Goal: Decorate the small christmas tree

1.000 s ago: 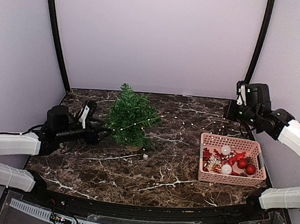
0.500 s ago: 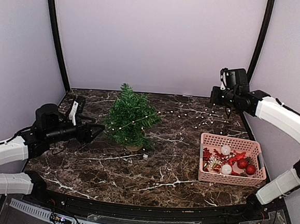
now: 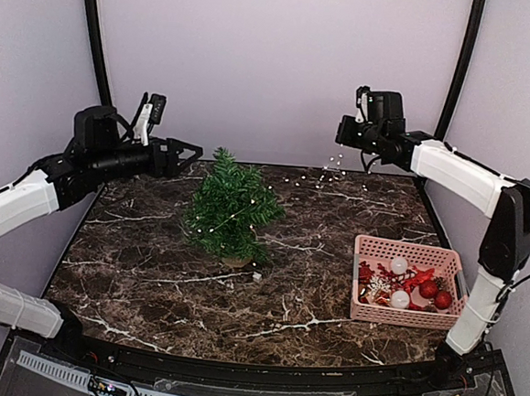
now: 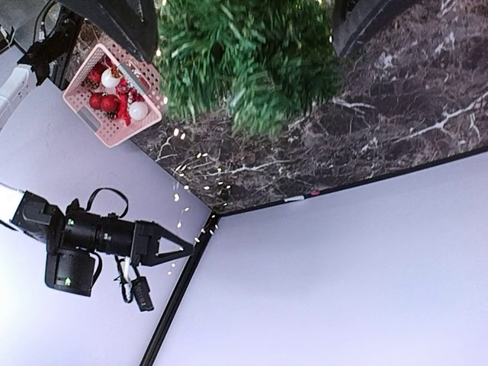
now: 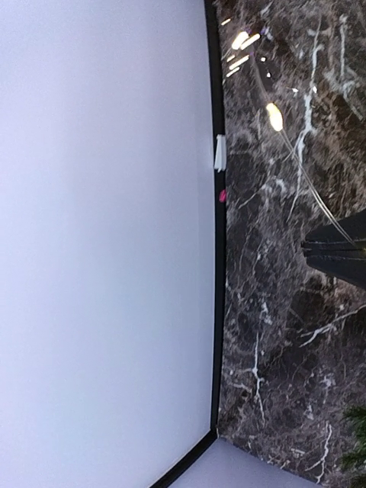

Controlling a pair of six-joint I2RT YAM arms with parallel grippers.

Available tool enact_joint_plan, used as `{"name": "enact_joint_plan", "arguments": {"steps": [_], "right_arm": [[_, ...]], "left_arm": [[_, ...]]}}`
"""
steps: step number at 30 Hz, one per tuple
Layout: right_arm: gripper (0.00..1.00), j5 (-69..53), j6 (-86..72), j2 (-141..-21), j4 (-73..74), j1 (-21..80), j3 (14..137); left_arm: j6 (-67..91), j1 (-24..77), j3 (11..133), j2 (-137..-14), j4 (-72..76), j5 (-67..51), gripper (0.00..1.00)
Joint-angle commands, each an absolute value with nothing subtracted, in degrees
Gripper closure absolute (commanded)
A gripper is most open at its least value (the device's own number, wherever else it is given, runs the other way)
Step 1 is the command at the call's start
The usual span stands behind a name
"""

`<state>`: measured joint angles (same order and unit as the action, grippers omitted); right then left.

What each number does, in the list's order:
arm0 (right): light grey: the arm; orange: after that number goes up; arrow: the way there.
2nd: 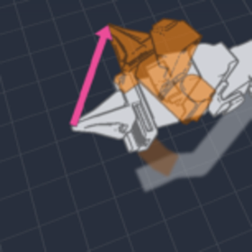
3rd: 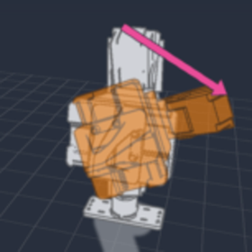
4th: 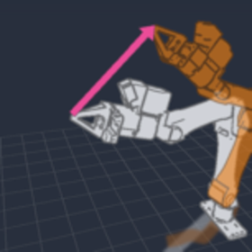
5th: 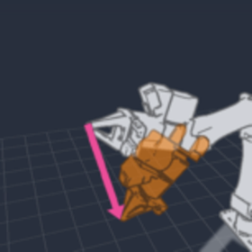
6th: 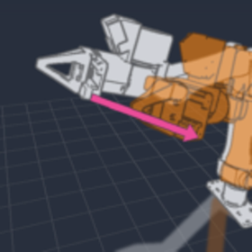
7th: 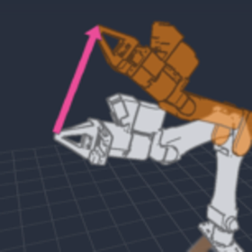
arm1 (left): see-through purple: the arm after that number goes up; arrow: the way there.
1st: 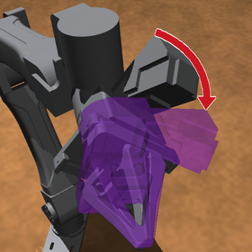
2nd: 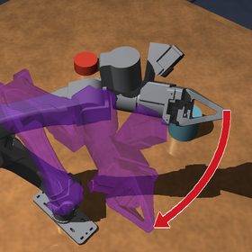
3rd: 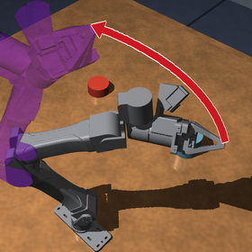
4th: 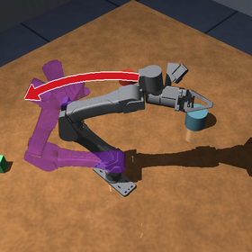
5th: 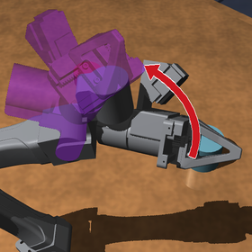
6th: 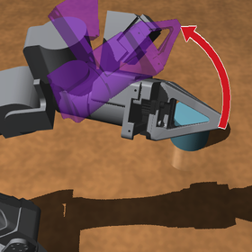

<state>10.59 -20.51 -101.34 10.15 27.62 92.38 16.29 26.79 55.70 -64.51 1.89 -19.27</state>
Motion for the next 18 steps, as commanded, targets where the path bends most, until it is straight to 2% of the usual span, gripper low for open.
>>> {"name": "enact_joint_plan", "arguments": {"steps": [1,7,18], "right_arm": [[1.0,4.02,-21.78,-105.81,1.25,30.25,98.17],[1.0,0.27,-21.36,-108.64,-3.05,33.03,101.89],[1.0,-8.6,-23.44,-96.82,-8.44,35.47,92.8]], "left_arm": [[14.49,25.86,65.24,-73.76,0.28,-25.41,0.19],[12.2,26.27,70.86,-81.45,2.78,-36.77,0.26],[7.96,27.14,67.76,-75.03,1.86,-30.9,0.25]]}}
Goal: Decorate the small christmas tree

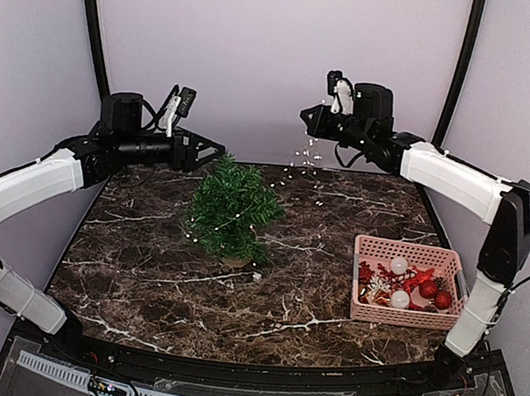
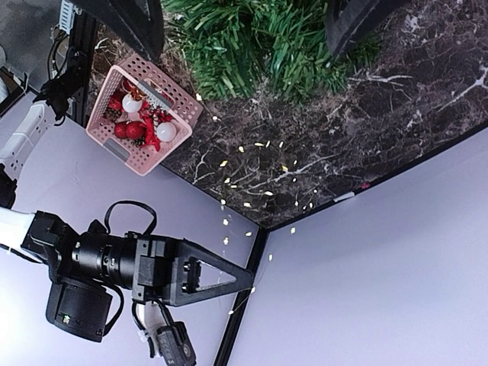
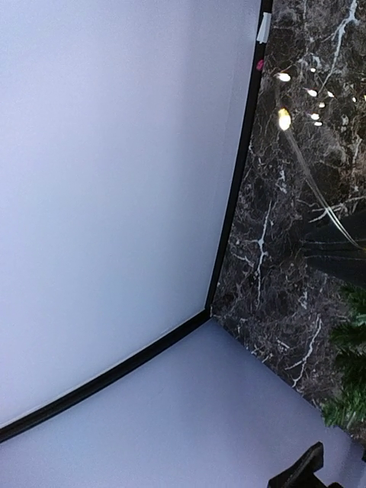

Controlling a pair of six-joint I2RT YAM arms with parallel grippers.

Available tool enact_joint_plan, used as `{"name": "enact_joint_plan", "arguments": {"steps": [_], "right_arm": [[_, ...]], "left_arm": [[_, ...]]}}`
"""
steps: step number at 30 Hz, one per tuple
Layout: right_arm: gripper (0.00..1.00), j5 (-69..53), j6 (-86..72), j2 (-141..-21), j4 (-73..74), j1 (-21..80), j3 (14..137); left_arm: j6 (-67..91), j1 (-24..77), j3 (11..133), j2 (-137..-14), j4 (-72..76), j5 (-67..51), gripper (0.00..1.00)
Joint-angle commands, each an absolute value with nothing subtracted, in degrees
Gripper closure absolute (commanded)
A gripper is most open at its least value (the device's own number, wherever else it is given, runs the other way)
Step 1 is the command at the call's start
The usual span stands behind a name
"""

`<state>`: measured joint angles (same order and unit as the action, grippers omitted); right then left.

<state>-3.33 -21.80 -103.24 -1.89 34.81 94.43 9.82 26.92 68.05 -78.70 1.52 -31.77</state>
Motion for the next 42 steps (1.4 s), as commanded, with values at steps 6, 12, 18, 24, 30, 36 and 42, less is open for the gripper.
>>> {"name": "enact_joint_plan", "arguments": {"steps": [6,12,18,24,30,36,42], "right_arm": [[1.0,-13.55,-25.7,-92.73,-11.38,37.61,92.9],[1.0,-12.3,-24.81,-87.96,-11.5,40.25,91.36],[1.0,-11.08,-25.08,-80.02,-11.89,41.28,85.04],[1.0,-12.09,-25.75,-72.17,-10.29,41.39,79.52],[1.0,-11.95,-26.44,-67.18,-9.48,41.33,75.7],[1.0,-12.64,-26.63,-64.08,-10.14,41.36,73.52],[1.0,-13.82,-26.98,-63.15,-10.84,41.39,72.4]], "left_arm": [[8.17,28.59,69.24,-73.89,0.34,-31.08,0.25],[7.09,33.51,70.11,-74.14,-0.37,-31.47,0.25],[3.35,41.82,68.44,-72.18,-0.47,-26.87,0.29],[3.32,46.3,64.66,-72.8,1.17,-25.26,0.36],[2.01,49.09,66.25,-76.56,-0.86,-22.1,0.36],[0.39,50.04,69.55,-80.2,-3.38,-15.27,0.35],[-2.01,50.24,71.59,-83.09,-2.89,-13.33,0.35]]}}
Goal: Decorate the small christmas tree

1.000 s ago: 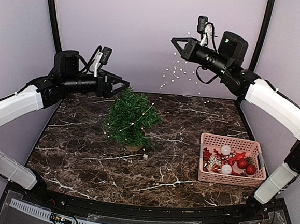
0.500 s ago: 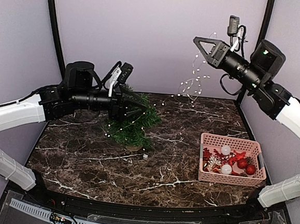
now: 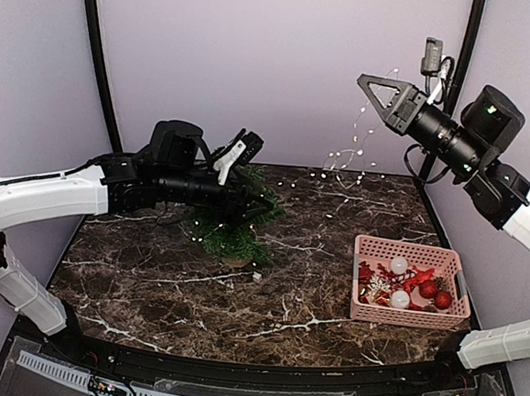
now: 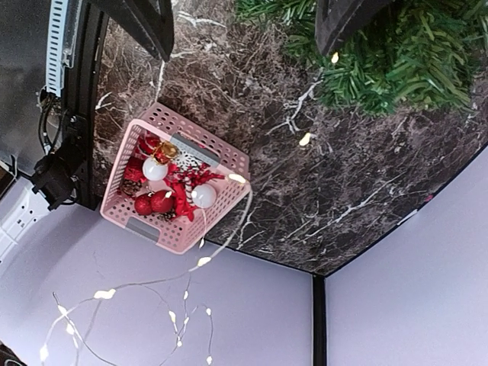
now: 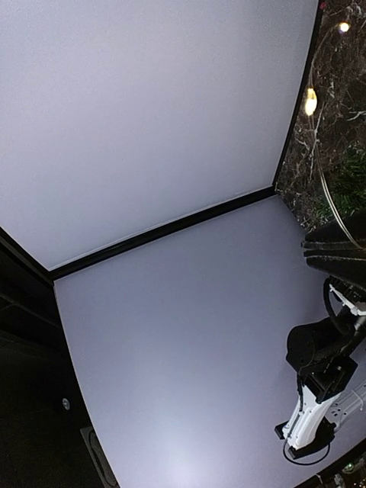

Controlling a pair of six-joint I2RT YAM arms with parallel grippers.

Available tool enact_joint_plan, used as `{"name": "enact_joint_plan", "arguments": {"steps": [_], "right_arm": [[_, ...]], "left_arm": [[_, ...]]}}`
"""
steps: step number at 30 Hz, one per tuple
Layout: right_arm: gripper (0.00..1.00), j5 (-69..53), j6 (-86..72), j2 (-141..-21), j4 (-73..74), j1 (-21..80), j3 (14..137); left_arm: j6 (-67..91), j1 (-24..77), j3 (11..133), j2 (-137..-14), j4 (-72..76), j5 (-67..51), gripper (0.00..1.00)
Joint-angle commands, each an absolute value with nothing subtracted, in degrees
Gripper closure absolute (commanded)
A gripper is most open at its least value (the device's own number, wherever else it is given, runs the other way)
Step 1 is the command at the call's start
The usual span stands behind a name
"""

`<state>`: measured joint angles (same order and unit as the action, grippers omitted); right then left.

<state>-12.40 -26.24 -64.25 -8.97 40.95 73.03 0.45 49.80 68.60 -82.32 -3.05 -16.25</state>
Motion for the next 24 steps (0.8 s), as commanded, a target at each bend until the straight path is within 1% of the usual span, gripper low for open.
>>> {"name": "enact_joint_plan", "arguments": {"steps": [1,6,11,13,14,15,16,17,18,19,20,22,24], "right_arm": [[1.0,-13.94,-27.04,-63.17,-10.96,41.35,72.3],[1.0,-14.42,-26.98,-63.06,-11.16,41.39,72.16],[1.0,-14.68,-26.76,-63.15,-10.85,41.39,72.42],[1.0,-14.55,-26.59,-63.02,-10.64,41.39,72.3],[1.0,-14.49,-26.55,-62.92,-10.61,41.4,72.13],[1.0,-14.42,-26.57,-62.81,-10.63,41.35,71.94],[1.0,-14.34,-26.47,-62.68,-10.63,41.39,71.79],[1.0,-14.25,-26.38,-62.53,-10.63,41.4,71.61],[1.0,-14.02,-26.29,-62.45,-10.63,41.34,71.35],[1.0,-13.74,-26.14,-62.28,-10.55,41.39,71.29],[1.0,-13.45,-25.98,-62.14,-10.27,41.38,71.28],[1.0,-12.84,-25.49,-61.88,-9.47,41.35,71.36],[1.0,-12.16,-24.89,-61.46,-8.35,41.38,71.45]], "left_arm": [[-2.52,50.22,72.3,-83.77,-2.9,-12.56,0.37],[-4.15,50.35,74.47,-86.67,-3.15,-11.22,0.41],[-6.21,50.42,76.92,-89.54,-4.65,-8.5,0.48],[-6.99,50.4,77.94,-90.71,-5.44,-7.77,0.53],[-7.19,50.39,78.34,-91.36,-6.04,-7.62,0.59],[-7.33,50.42,79.11,-91.65,-6.32,-7.46,0.62],[-7.4,50.42,79.59,-92.08,-6.7,-7.29,0.7],[-7.45,50.39,79.7,-92.14,-6.69,-7.27,0.74],[-7.46,50.37,79.6,-92.03,-6.55,-7.28,0.82],[-7.47,50.37,79.4,-91.85,-6.26,-7.47,0.86],[-7.47,50.36,78.71,-91.34,-5.48,-7.6,0.93],[-7.33,50.41,77.0,-89.94,-3.32,-8.32,1.0],[-6.93,50.39,74.8,-88.01,-0.92,-10.17,1.0]]}}
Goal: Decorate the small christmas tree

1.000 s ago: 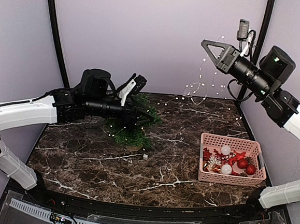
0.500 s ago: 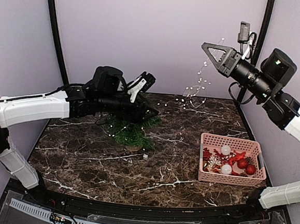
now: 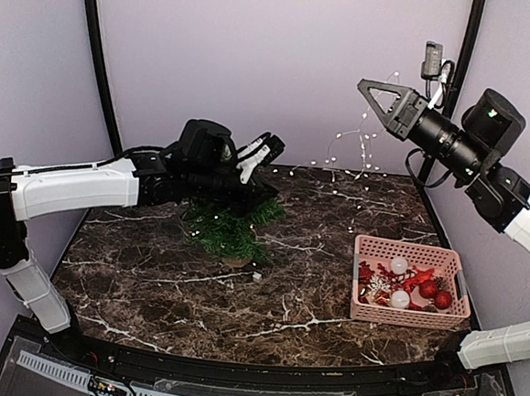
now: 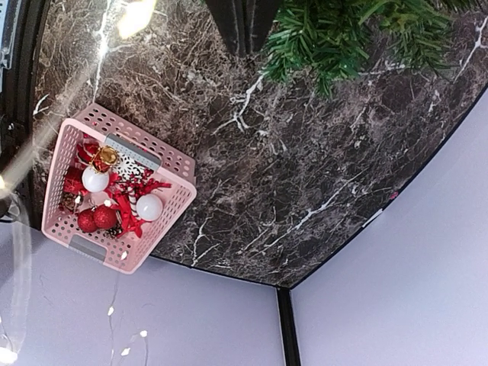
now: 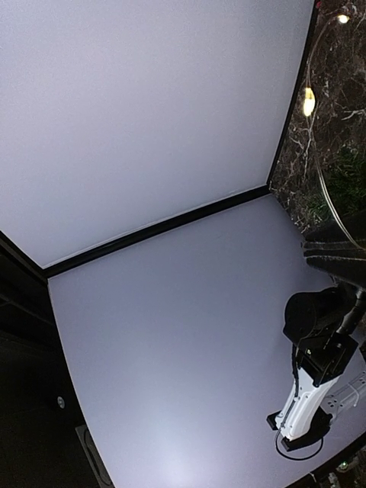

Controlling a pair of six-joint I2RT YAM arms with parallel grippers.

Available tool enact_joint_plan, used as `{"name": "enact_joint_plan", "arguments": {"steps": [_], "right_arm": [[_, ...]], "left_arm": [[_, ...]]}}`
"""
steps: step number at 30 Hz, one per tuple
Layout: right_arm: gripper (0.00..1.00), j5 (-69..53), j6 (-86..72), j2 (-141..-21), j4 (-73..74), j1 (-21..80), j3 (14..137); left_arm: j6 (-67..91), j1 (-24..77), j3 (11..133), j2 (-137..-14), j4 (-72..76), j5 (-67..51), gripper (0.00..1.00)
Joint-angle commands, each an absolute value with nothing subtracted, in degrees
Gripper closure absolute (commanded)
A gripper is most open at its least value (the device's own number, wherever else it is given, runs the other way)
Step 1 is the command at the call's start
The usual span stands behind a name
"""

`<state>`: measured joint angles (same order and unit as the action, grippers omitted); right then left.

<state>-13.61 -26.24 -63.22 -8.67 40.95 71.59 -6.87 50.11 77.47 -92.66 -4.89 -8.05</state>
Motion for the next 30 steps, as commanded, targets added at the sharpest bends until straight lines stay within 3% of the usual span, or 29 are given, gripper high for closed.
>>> {"name": "enact_joint_plan", "arguments": {"steps": [1,15,30], "right_arm": [[1.0,-11.79,-24.57,-61.25,-7.82,41.4,71.45],[1.0,-8.63,-24.02,-59.22,-2.76,41.4,69.52],[1.0,-1.85,-25.63,-56.46,-1.11,41.4,63.25]], "left_arm": [[-6.72,50.38,74.09,-87.29,-0.55,-10.58,1.0],[-4.99,50.41,60.04,-73.82,0.59,-20.34,1.0],[-3.95,51.19,58.43,-76.14,1.13,-24.66,1.0]]}}
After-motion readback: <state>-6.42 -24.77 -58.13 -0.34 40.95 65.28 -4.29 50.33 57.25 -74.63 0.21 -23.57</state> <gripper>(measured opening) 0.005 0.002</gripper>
